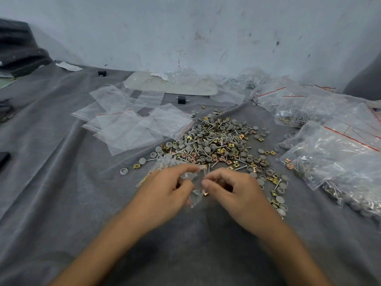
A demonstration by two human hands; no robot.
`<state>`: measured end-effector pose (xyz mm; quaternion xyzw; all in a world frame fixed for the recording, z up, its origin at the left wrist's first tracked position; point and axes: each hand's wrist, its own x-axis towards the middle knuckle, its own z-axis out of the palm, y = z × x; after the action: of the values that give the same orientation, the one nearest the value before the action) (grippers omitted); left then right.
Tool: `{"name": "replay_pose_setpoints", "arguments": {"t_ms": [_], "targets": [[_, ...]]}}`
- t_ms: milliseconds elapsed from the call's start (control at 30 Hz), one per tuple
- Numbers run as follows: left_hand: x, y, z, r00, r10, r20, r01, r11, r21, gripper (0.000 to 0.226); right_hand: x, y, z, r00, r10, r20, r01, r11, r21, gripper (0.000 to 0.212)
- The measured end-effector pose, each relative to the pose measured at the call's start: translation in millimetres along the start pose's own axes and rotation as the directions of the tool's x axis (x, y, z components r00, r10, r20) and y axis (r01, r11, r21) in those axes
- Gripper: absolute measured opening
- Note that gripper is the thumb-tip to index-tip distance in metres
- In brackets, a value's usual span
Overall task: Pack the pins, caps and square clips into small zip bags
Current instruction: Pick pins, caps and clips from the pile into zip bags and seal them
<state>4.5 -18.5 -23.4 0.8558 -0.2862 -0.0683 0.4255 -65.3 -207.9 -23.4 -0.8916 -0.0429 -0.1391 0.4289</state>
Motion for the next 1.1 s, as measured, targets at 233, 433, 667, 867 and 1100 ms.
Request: {"name": "replay_pose_setpoints", "arguments": {"t_ms": [233, 433, 667, 867, 1100], "targets": [[0, 0, -3, 1.0, -0.025, -0.001, 0.025, 1.0, 0.016, 0.044, 5, 18, -29, 0.983, 0.058, -0.176, -0.097, 0.971, -0.22, 0.009], [0, 0, -6, 1.0, -0.026, -0.007, 0.026, 1.0, 0.006, 0.044, 7, 22, -17, 0.992, 0.124, -0.003, -0.111, 0.879, -0.463, 0.013], [1, -3, -6, 1.0, -0.018, -0.016, 0.018, 1.0, -0.022, 0.046, 13, 22, -12, 0.988, 0.149, -0.038, -0.144, 0.804, -0.577, 0.02], [1, -3, -5, 1.0, -0.023, -0.003, 0.023, 0.999, -0.025, 0.046, 13, 17, -5, 0.989, 0.144, 0.03, -0.091, 0.758, -0.646, 0.016], [1, -4, -6, 1.0, -0.027, -0.009, 0.027, 0.999, -0.027, 0.045, 9, 18, -18, 0.98, 0.2, -0.002, -0.151, 0.736, -0.66, 0.013]]}}
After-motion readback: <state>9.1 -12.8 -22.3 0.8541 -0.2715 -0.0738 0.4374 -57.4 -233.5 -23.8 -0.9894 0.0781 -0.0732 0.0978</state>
